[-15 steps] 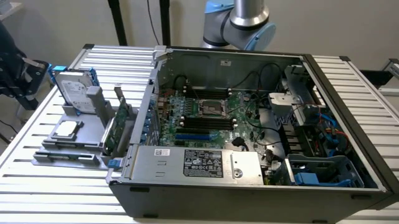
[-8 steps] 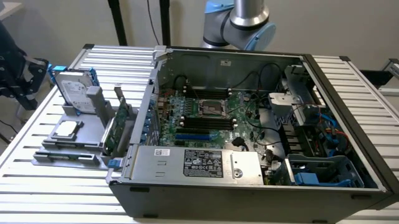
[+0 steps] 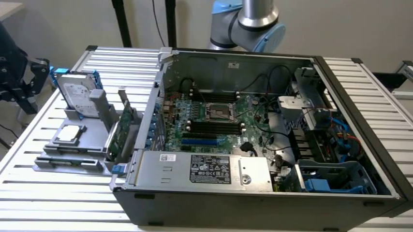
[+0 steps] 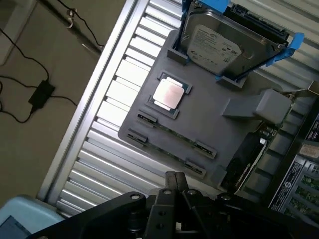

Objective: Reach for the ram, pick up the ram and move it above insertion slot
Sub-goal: 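Pick up the ram and move it above insertion slot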

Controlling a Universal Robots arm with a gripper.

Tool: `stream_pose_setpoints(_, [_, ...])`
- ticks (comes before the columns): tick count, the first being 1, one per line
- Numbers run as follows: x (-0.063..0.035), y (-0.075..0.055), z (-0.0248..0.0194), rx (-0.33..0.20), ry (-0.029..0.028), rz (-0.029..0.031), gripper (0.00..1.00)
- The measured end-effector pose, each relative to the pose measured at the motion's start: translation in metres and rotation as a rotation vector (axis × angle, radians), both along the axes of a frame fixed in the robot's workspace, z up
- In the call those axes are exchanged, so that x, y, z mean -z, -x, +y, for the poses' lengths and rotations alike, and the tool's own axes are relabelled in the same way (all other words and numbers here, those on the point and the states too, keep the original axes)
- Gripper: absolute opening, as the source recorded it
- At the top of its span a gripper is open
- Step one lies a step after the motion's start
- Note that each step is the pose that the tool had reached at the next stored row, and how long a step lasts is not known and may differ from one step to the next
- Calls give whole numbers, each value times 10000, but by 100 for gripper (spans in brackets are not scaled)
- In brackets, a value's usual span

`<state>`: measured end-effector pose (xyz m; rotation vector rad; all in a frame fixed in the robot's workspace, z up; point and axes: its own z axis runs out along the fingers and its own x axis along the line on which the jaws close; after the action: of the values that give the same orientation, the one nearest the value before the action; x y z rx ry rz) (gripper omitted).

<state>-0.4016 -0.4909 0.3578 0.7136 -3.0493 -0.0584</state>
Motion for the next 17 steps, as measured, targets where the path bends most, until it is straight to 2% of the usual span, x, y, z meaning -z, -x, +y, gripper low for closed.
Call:
stream_pose_setpoints(10, [0, 0, 0, -1821, -1, -6, 11])
stream_pose_setpoints(17, [-1, -1, 0, -3091, 10, -97, 11])
